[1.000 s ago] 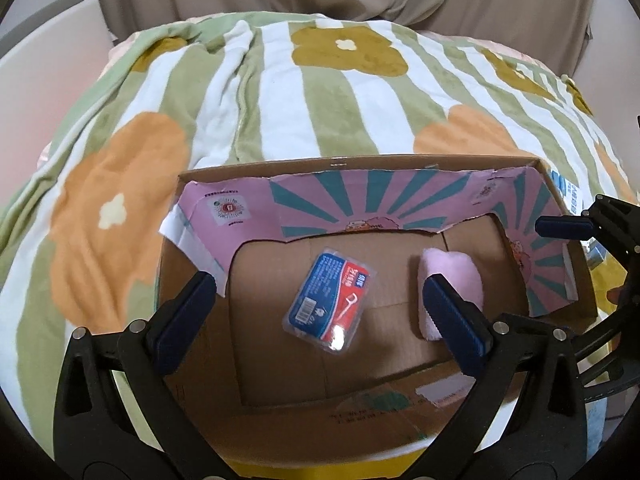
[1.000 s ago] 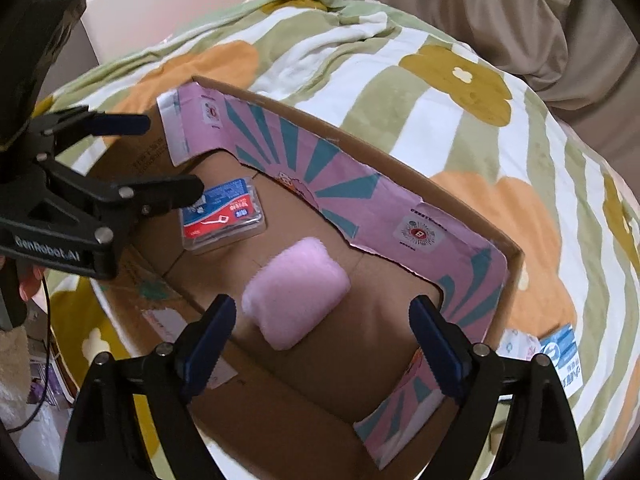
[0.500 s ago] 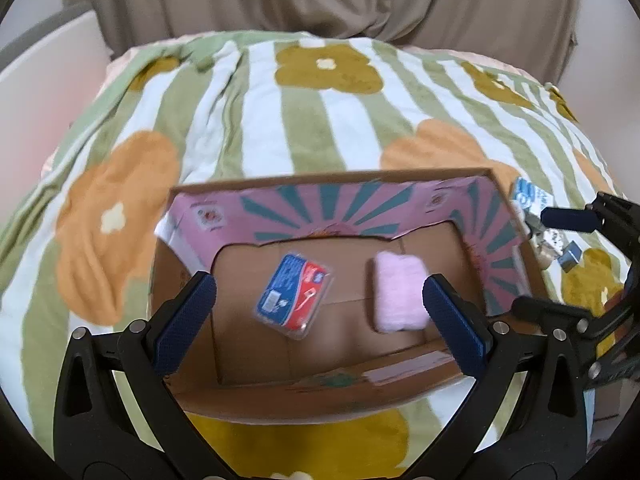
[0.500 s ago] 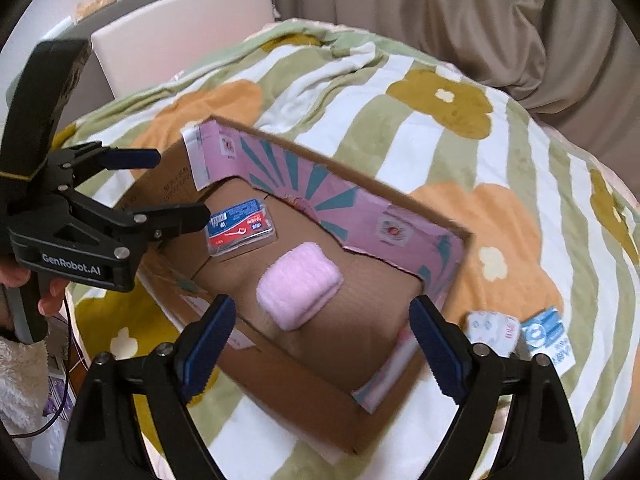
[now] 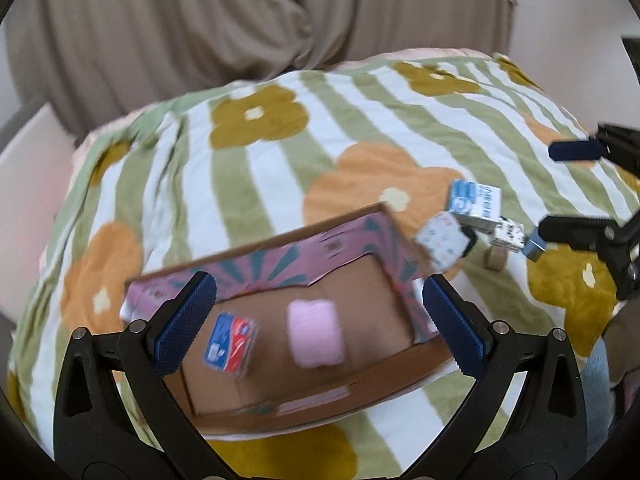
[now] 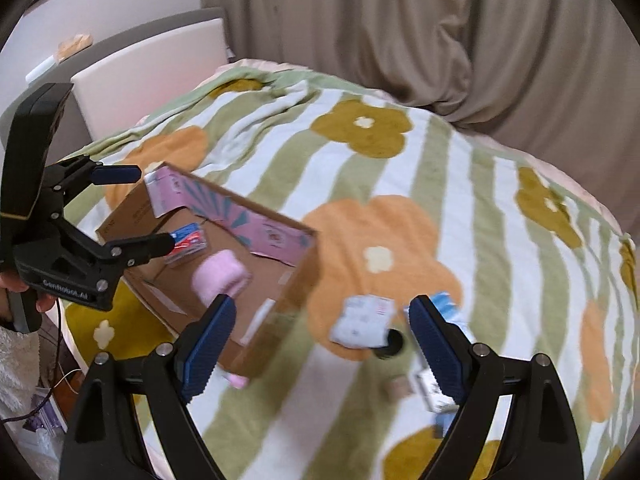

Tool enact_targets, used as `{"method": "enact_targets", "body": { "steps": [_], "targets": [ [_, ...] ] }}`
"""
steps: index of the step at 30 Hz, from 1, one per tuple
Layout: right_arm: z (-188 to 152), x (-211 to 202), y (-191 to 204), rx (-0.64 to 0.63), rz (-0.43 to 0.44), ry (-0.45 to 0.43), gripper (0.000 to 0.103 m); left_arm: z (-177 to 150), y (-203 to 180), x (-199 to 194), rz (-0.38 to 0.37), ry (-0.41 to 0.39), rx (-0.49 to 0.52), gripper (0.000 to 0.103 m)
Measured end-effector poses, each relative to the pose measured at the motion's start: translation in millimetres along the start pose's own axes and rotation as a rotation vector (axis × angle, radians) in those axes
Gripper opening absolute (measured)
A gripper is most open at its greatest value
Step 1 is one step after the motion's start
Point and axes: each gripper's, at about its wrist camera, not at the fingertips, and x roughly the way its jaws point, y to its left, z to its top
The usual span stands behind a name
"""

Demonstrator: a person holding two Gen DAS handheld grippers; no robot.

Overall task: Organize objects
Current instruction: 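Move both tools back toward the remaining items on the blanket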

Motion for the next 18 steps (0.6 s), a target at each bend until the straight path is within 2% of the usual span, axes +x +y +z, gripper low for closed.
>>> {"method": "enact_targets", "body": {
  "steps": [9, 18],
  "targets": [
    [-24, -14, -61, 0.045, -0.049, 0.009, 0.086, 30, -74, 17, -0.033, 0.031, 0.176, 0.103],
    [-43, 5, -103, 0.009, -0.066, 0.062, 0.086, 49, -141, 57, -0.068, 0.119, 0.405, 0.103]
  ]
}}
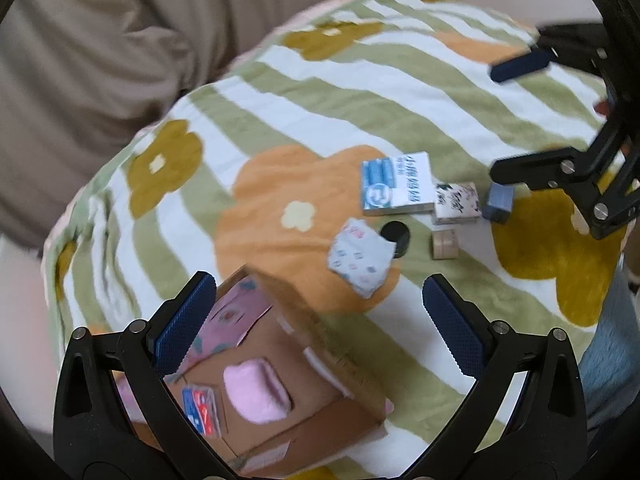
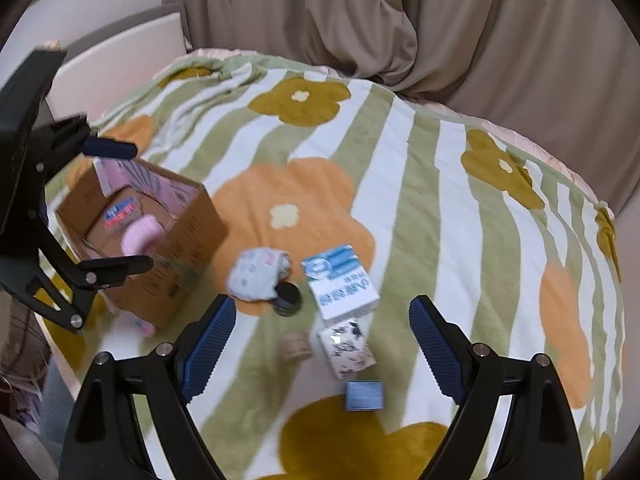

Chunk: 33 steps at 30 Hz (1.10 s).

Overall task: Organize objects
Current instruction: 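Move both tools back toward the remaining items on the blanket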

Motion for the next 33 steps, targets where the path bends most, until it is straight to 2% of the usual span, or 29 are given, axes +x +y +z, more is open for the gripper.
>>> {"method": "enact_targets", "body": {
  "steps": [5, 6, 7, 8, 12, 16, 20, 28, 33],
  "targets": [
    [-5, 16, -17, -0.016, 0.007, -0.003, 0.086, 16, -22, 36, -0.005, 0.093, 0.121, 0.103],
    [-5, 18, -19, -0.019, 0.005, -0.006, 0.089, 18, -24, 43, -0.005, 0.110, 0.135, 0.103],
    [-5, 22, -22, -0.020, 0.002, -0.014, 0.099, 18, -26, 50, -0.006, 0.125, 0.149, 0.103],
    [-5, 25, -25, -0.019, 0.007, -0.024, 0.103, 19, -28, 58, -0.011, 0.141, 0.163, 0.103],
    [-7, 41, -34, -0.023, 0.065, -0.030, 0.103, 20, -31, 88, -0.023, 0.196, 0.197, 0.103],
    [-10, 65, -36, -0.059, 0.072, 0.036, 0.103, 23, -34, 114, -0.043, 0.242, 0.224, 0.103],
    [-15, 83, -38, -0.089, 0.093, 0.035, 0.103, 24, -38, 136, -0.053, 0.282, 0.271, 0.103],
    [-19, 118, -31, -0.174, 0.089, 0.046, 0.103, 23, -40, 169, -0.057, 0.354, 0.316, 0.103],
    [-17, 135, -30, -0.198, 0.080, 0.047, 0.103, 26, -37, 180, -0.063, 0.372, 0.322, 0.103]
  ]
}}
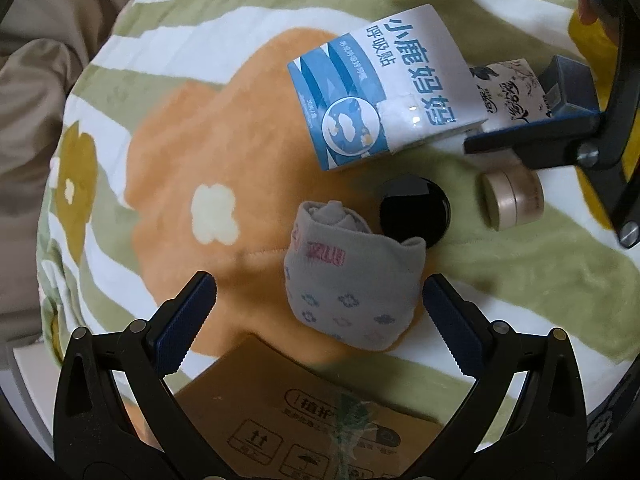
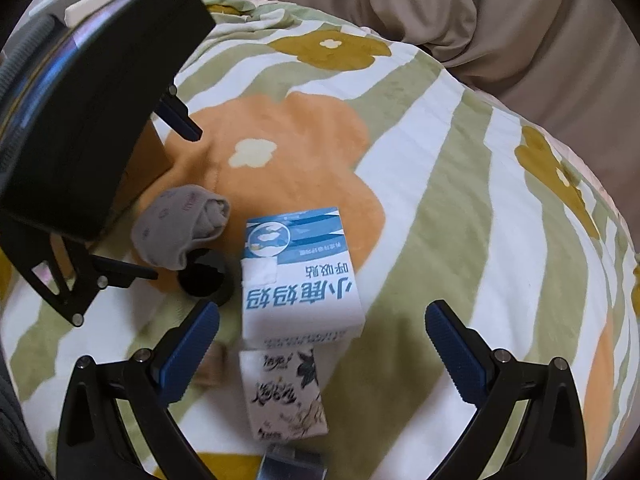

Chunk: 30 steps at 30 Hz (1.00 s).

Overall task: Organize objects
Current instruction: 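Move both tools back toward the remaining items on the blanket, then grasp the white sock with the left tool while the right tool grasps the milk carton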

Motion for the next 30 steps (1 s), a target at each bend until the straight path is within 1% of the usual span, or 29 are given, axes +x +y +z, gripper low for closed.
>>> {"method": "enact_targets", "body": {
  "steps": [6, 9, 11, 14, 16, 17, 19, 22, 30],
  "targets": [
    [1, 14, 1, -0.014, 0.014, 0.005, 0.103, 7, 4, 5, -0.006, 0.019, 0.017, 0.102],
    [1, 18, -1, 0.008, 0.030, -0.007, 0.102, 9, 3, 8, -0.016, 0.025, 0.030, 0.099],
    [1, 20, -2, 0.016, 0.041, -0.013, 0.100, 11, 1, 11, -0.024, 0.035, 0.043, 0.097],
    [0, 24, -3, 0.023, 0.061, -0.013, 0.090, 11, 0, 14, -0.054, 0.044, 0.049, 0.087],
    [-1, 26, -2, 0.025, 0.071, -0.012, 0.076, 10, 1, 16, -0.079, 0.050, 0.050, 0.076],
    [-1, 27, -2, 0.025, 0.082, -0.012, 0.073, 9, 1, 17, -0.093, 0.050, 0.051, 0.074],
    [-2, 29, 0, 0.029, 0.105, -0.009, 0.065, 9, 2, 18, -0.109, 0.051, 0.052, 0.065],
    [-3, 28, 2, 0.027, 0.099, -0.017, 0.065, 8, 4, 18, -0.119, 0.051, 0.047, 0.062],
    [-4, 21, 2, 0.029, 0.095, -0.025, 0.065, 6, 12, 14, -0.115, 0.042, 0.031, 0.060]
  ]
}}
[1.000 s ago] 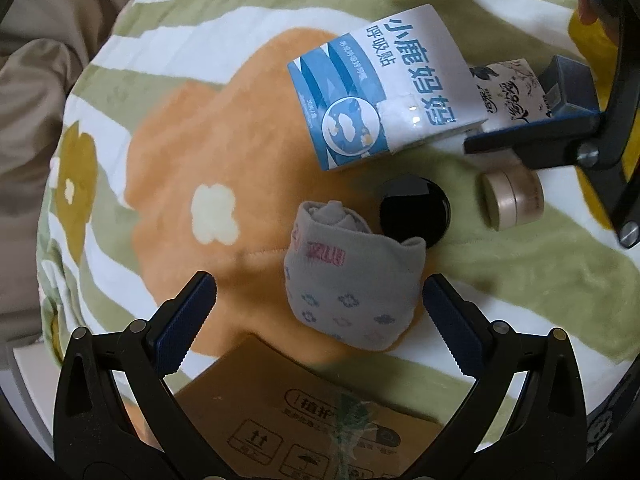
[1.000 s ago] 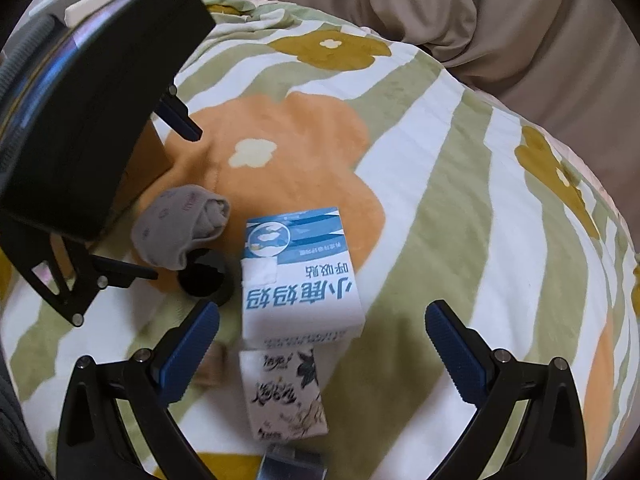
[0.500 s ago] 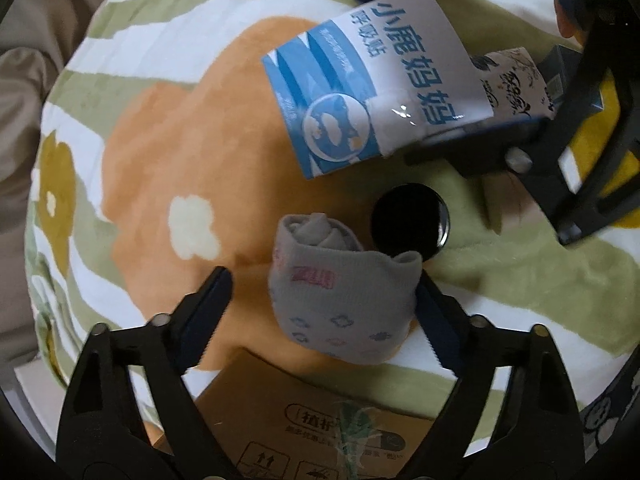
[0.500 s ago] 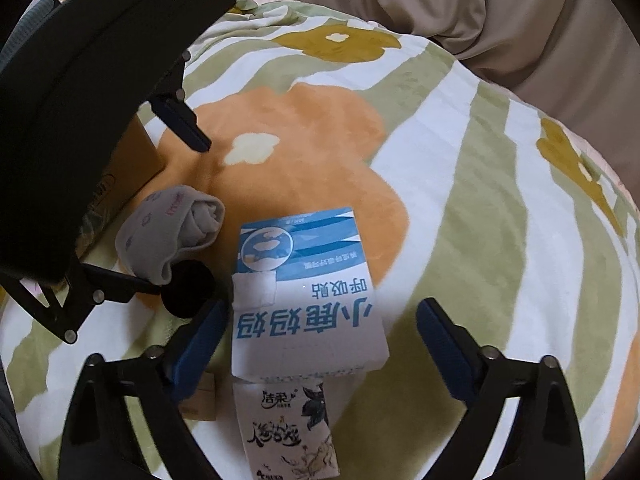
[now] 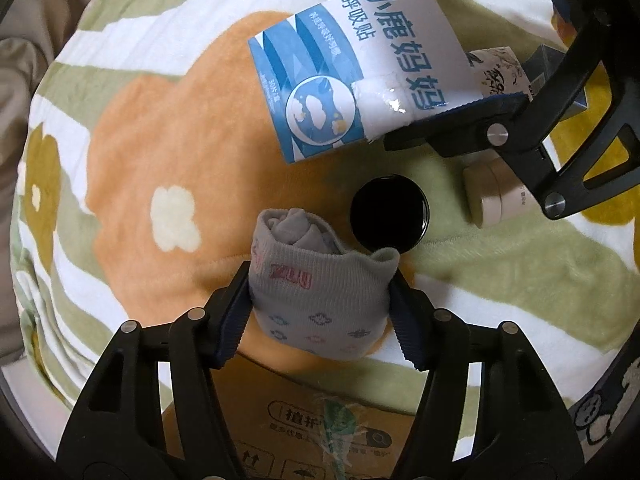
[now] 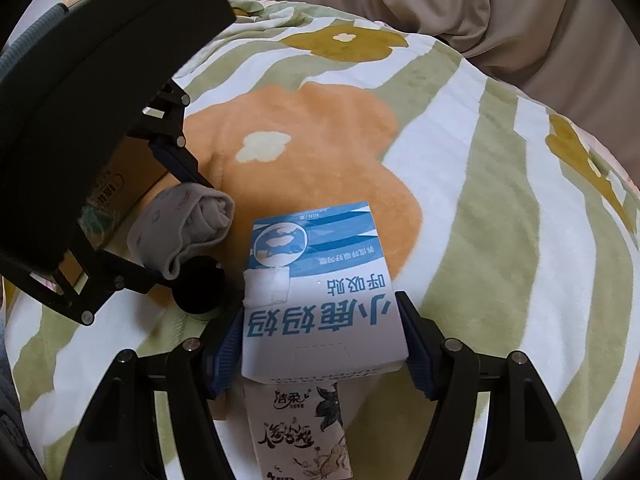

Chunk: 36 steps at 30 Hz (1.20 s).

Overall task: Organize objects
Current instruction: 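Grasp the white sock with the left tool while the right tool grasps the milk carton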

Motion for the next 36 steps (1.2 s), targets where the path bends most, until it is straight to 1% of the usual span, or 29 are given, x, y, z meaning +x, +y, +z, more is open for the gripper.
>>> {"method": "enact_targets", "body": {
  "steps": [7, 13, 20, 25, 27, 29, 30, 32, 34, 36],
  "targets": [
    [0, -4, 1, 0.010, -0.009, -0.009, 0.065, -4, 9, -12, 0.024, -0.013, -0.016, 0.059],
    [2, -18, 2, 0.022, -0.021, -0.022, 0.065, -8, 17, -31, 0.037, -0.053, -0.043, 0.059],
    [8, -42, 5, 0.034, -0.043, -0.039, 0.065, -14, 16, -58, 0.038, -0.109, -0.070, 0.059],
    [16, -68, 9, 0.044, -0.064, -0.065, 0.065, -23, 12, -84, 0.055, -0.157, -0.096, 0.059],
    [20, -78, 12, 0.051, -0.068, -0.079, 0.065, -29, 14, -96, 0.062, -0.180, -0.114, 0.059],
    [25, -89, 15, 0.061, -0.072, -0.092, 0.065, -40, 5, -111, 0.065, -0.202, -0.134, 0.059],
    [27, -95, 18, 0.065, -0.076, -0.099, 0.065, -48, -7, -117, 0.071, -0.212, -0.143, 0.059],
    [33, -103, 22, 0.069, -0.081, -0.107, 0.065, -58, -8, -130, 0.082, -0.233, -0.162, 0.059],
    [39, -111, 29, 0.066, -0.088, -0.116, 0.065, -64, -1, -136, 0.084, -0.251, -0.181, 0.059],
    [45, -118, 37, 0.059, -0.092, -0.124, 0.065, -78, 1, -148, 0.088, -0.271, -0.205, 0.059]
  ]
}}
